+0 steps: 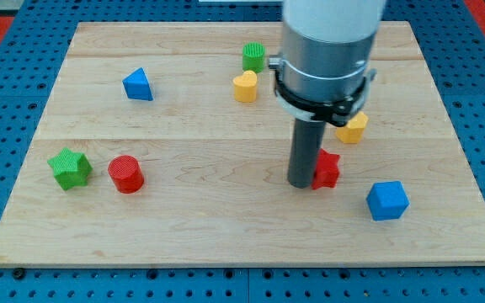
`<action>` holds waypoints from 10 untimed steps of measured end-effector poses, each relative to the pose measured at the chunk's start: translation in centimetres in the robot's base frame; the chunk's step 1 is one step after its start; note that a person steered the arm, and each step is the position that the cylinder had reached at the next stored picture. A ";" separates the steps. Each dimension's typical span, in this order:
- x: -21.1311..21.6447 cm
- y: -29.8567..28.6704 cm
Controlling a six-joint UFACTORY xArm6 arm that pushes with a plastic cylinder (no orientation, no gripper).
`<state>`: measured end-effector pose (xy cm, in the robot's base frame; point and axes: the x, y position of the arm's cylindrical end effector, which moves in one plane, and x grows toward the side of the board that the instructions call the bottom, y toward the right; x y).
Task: Drag the red star towards the left side of the blue cube
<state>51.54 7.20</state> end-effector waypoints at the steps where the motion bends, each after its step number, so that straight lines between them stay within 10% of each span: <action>1: -1.2 -3.0; 10: -5.9 3.1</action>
<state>45.69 10.33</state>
